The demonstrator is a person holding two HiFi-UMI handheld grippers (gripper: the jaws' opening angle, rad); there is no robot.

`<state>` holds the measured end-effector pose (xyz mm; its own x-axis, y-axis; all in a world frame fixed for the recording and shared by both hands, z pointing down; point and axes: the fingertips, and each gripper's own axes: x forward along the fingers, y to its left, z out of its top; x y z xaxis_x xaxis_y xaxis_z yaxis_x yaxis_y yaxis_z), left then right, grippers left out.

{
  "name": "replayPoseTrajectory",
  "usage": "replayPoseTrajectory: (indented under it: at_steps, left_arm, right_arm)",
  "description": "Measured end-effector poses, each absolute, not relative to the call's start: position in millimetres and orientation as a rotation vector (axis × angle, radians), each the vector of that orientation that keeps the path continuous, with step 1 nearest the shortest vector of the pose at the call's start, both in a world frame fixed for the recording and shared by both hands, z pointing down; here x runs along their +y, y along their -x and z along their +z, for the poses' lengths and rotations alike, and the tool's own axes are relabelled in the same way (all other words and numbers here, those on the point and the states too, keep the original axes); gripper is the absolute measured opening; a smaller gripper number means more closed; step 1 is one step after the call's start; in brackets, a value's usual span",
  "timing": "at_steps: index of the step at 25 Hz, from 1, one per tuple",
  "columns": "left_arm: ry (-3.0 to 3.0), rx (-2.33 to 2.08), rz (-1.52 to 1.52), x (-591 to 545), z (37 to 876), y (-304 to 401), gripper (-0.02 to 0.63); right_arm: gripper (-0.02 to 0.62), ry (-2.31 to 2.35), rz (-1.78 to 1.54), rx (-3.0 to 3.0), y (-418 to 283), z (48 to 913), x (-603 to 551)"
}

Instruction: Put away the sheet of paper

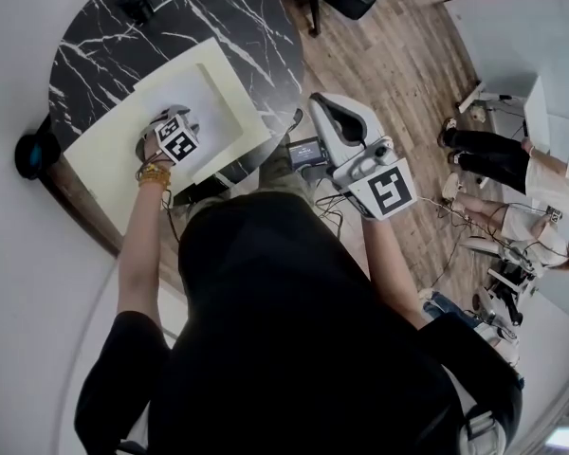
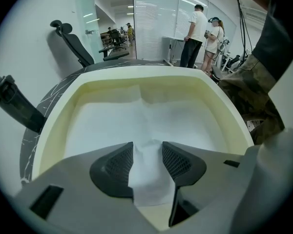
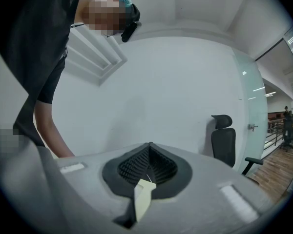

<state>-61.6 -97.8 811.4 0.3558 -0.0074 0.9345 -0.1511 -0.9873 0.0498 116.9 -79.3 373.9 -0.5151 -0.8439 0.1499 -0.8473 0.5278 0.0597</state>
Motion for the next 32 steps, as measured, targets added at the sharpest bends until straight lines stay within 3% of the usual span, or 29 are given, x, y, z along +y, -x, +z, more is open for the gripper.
replayPoseTrajectory:
  at_steps: [17,32]
  left_arm:
    - [-2.525,-0.292,1.611,-89.2,767.7,70.8,0.201]
    - [-2.445,-0.174,1.692,-79.0,809.9,69.1,0.202]
  right_arm:
    - [-0.002,-1.477,0.038,-2.585,-120.7,376.5,-69.9]
    - [-0.002,-1.385,-0.005,-2.63,-93.3,371.9,-70.1]
